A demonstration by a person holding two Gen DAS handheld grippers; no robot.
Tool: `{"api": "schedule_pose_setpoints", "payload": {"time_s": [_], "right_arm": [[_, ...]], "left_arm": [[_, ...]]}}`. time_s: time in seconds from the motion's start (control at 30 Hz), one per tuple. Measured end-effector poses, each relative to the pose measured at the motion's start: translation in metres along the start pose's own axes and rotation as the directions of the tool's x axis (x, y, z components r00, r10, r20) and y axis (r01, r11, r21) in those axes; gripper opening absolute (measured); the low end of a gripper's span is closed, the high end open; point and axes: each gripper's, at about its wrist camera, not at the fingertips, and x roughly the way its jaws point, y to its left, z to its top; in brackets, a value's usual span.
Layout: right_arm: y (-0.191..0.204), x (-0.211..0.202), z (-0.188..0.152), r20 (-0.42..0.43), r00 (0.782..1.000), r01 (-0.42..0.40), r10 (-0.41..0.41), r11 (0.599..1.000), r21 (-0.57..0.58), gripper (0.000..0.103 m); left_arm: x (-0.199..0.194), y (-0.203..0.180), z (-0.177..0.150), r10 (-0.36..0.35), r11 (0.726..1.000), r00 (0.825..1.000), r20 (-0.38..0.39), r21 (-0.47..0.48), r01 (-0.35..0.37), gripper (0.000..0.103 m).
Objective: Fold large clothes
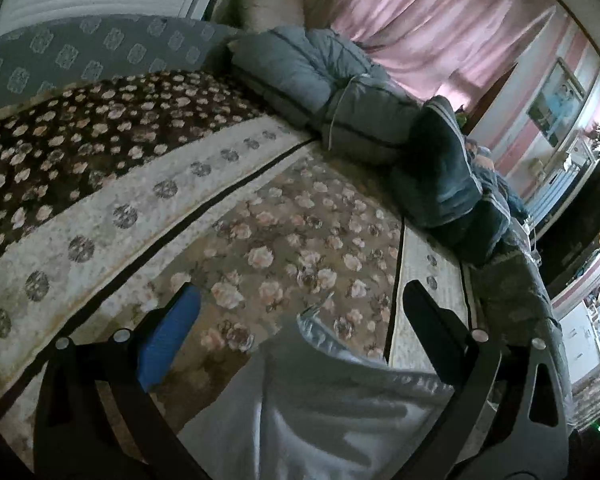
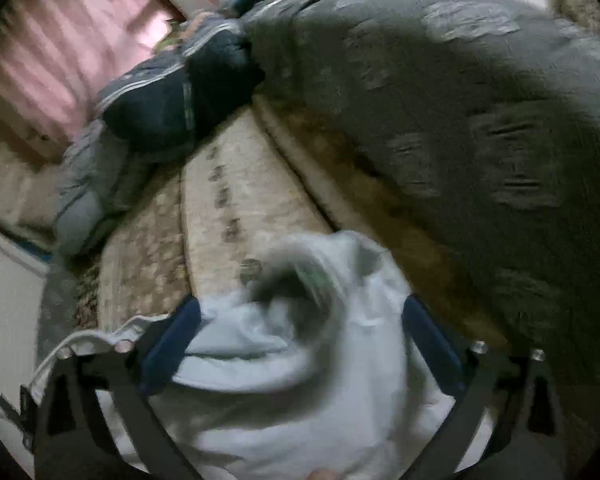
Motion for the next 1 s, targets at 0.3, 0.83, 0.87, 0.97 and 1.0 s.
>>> {"api": "schedule_pose_setpoints", "payload": {"time_s": [0.3, 0.83, 0.87, 0.97, 1.0], "right_arm": [[0.047, -0.084, -0.048, 0.197, 0.977, -0.013, 0.078, 0.950, -0.311, 0.101], [0.086, -0.075, -0.151, 0.022, 0.996, -0.056, 0.089, 0.776, -0.628, 0.101], [0.090, -0.071, -0.153, 0.016, 0.996, -0.053, 0.082, 0.767, -0.640, 0.101], [0.099, -0.050, -0.160, 0.001, 0.999, -0.027, 0.037, 0.743, -0.668, 0.101], [0.101, -0.042, -0.160, 0.008, 1.000, -0.004, 0.012, 0.743, -0.670, 0.101]], "left_arm": [[-0.051, -0.020, -0.021, -0.064, 0.991, 0.998, -0.027, 0.117, 0.067, 0.100], [-0.083, -0.081, -0.142, -0.040, 0.800, 0.973, -0.229, 0.575, 0.168, 0.100], [-0.082, -0.083, -0.141, -0.039, 0.794, 0.975, -0.218, 0.586, 0.162, 0.100], [-0.066, -0.082, -0.140, -0.025, 0.801, 0.973, -0.229, 0.578, 0.157, 0.100], [-0.055, -0.080, -0.142, -0.013, 0.809, 0.967, -0.255, 0.566, 0.160, 0.100]]}}
